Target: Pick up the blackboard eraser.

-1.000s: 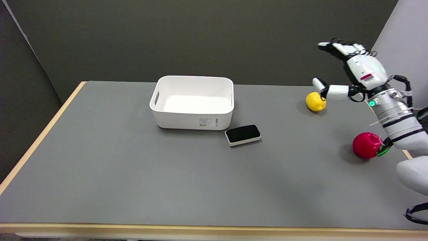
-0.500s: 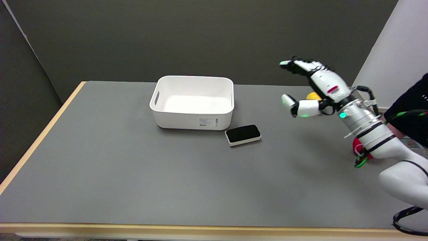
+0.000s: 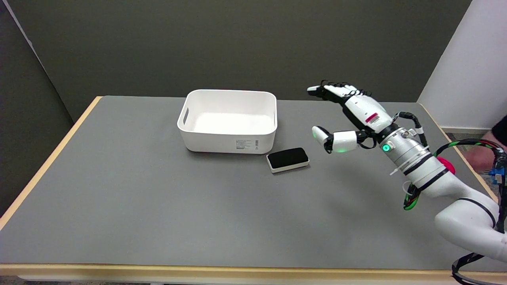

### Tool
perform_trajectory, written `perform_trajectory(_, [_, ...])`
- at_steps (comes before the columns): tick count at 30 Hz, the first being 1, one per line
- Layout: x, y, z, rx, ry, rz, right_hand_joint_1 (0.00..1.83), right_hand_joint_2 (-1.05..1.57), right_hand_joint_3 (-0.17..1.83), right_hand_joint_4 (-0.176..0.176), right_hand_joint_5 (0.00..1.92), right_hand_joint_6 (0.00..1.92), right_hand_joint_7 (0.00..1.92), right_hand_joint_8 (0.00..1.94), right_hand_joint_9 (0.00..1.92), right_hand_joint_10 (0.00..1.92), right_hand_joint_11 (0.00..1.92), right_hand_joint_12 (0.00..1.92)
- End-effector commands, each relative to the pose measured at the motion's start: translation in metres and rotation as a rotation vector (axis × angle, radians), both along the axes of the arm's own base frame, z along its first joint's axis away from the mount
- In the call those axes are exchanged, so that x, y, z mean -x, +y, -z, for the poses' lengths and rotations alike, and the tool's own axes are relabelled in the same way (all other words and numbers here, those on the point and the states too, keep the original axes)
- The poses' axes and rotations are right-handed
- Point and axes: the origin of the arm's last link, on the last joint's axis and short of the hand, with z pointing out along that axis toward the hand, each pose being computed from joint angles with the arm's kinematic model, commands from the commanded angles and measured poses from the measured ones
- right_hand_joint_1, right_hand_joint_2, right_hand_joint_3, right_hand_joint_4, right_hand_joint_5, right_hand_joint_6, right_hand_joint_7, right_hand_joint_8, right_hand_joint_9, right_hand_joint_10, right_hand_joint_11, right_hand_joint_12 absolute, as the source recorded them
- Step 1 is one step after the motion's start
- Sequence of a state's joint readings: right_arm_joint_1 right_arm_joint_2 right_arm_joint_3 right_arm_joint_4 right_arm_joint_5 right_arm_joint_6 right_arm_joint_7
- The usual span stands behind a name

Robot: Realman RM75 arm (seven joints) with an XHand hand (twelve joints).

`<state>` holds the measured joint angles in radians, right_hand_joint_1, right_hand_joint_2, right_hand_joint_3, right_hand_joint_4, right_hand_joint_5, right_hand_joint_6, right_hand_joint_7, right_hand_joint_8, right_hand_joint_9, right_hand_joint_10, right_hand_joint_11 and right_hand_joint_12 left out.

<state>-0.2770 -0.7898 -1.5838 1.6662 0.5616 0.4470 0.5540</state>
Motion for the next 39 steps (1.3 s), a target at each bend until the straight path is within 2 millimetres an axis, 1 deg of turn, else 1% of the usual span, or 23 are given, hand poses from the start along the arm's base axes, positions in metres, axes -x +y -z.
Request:
perform_trajectory(1, [0.009, -0.006, 0.036, -0.094, 0.026, 0.061, 0.58, 0.6, 1.0, 0.076, 0.22, 0.48, 0.32, 0.4, 0.25, 0.71, 0.09, 1.13])
perform_trajectory(2, [0.012, -0.01, 0.033, -0.085, 0.049, 0.073, 0.58, 0.6, 1.0, 0.076, 0.22, 0.48, 0.32, 0.4, 0.25, 0.71, 0.09, 1.13])
perform_trajectory(4, [0.011, -0.013, 0.044, -0.117, 0.038, 0.081, 0.58, 0.6, 1.0, 0.075, 0.22, 0.48, 0.32, 0.4, 0.25, 0.71, 0.09, 1.13])
perform_trajectory(7, [0.013, -0.017, 0.051, -0.126, 0.094, 0.093, 0.59, 0.6, 0.99, 0.073, 0.22, 0.48, 0.32, 0.4, 0.25, 0.71, 0.09, 1.13])
perform_trajectory(11, [0.017, -0.021, 0.052, -0.101, 0.171, 0.12, 0.59, 0.6, 0.99, 0.069, 0.22, 0.48, 0.33, 0.4, 0.25, 0.72, 0.09, 1.13])
perform_trajectory(14, [0.028, -0.024, 0.052, -0.082, 0.179, 0.183, 0.59, 0.6, 0.99, 0.066, 0.22, 0.48, 0.33, 0.41, 0.25, 0.72, 0.08, 1.14])
perform_trajectory(15, [0.003, 0.004, 0.114, -0.258, -0.041, 0.158, 0.59, 0.6, 0.99, 0.065, 0.22, 0.48, 0.33, 0.41, 0.25, 0.72, 0.08, 1.14])
perform_trajectory(16, [0.027, -0.017, 0.074, -0.133, 0.113, 0.204, 0.59, 0.6, 0.99, 0.065, 0.22, 0.48, 0.33, 0.41, 0.25, 0.72, 0.08, 1.14])
perform_trajectory(17, [0.041, -0.026, 0.051, -0.063, 0.191, 0.244, 0.59, 0.6, 0.99, 0.065, 0.22, 0.48, 0.33, 0.41, 0.25, 0.72, 0.08, 1.14])
perform_trajectory(19, [0.049, -0.027, 0.05, -0.049, 0.204, 0.273, 0.59, 0.6, 0.99, 0.064, 0.22, 0.48, 0.33, 0.41, 0.25, 0.72, 0.08, 1.14])
perform_trajectory(20, [0.055, -0.029, 0.044, -0.027, 0.234, 0.293, 0.59, 0.6, 0.99, 0.064, 0.22, 0.48, 0.33, 0.41, 0.25, 0.72, 0.08, 1.14])
perform_trajectory(21, [0.058, -0.029, 0.047, -0.03, 0.236, 0.303, 0.59, 0.6, 0.99, 0.063, 0.22, 0.48, 0.33, 0.41, 0.25, 0.72, 0.08, 1.14])
perform_trajectory(24, [0.063, -0.032, 0.049, -0.023, 0.274, 0.324, 0.59, 0.6, 0.99, 0.057, 0.22, 0.48, 0.33, 0.41, 0.24, 0.73, 0.08, 1.14])
perform_trajectory(28, [0.069, -0.036, 0.043, 0.001, 0.307, 0.349, 0.6, 0.6, 0.99, 0.052, 0.22, 0.48, 0.33, 0.41, 0.24, 0.73, 0.07, 1.14])
perform_trajectory(34, [0.07, -0.041, 0.031, 0.041, 0.311, 0.354, 0.6, 0.6, 0.99, 0.048, 0.22, 0.48, 0.33, 0.42, 0.24, 0.73, 0.07, 1.13])
perform_trajectory(39, [0.072, -0.044, 0.03, 0.042, 0.316, 0.367, 0.61, 0.6, 0.99, 0.042, 0.22, 0.48, 0.33, 0.42, 0.23, 0.73, 0.06, 1.13])
